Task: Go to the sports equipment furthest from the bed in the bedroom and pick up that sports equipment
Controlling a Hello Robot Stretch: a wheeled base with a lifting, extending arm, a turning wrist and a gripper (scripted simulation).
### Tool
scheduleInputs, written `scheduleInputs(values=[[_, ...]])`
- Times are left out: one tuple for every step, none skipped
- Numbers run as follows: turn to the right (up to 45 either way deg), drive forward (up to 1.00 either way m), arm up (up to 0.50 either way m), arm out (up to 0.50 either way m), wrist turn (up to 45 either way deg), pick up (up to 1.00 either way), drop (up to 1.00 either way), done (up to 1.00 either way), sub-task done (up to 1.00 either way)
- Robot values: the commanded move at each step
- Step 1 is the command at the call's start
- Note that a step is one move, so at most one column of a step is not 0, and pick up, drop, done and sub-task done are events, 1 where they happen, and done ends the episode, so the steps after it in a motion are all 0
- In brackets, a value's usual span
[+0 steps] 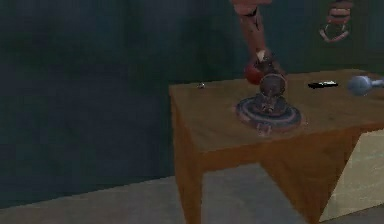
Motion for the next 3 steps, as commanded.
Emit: scheduleInputs(values=[[45.0, 0.00, 0.00, 0.00, 0.0, 0.00, 0.00, 0.00, 0.00], [45.0, 0.00, 0.00, 0.00, 0.0, 0.00, 0.00, 0.00, 0.00], [6.0, 0.00, 0.00, 0.00, 0.0, 0.00, 0.00, 0.00, 0.00]])
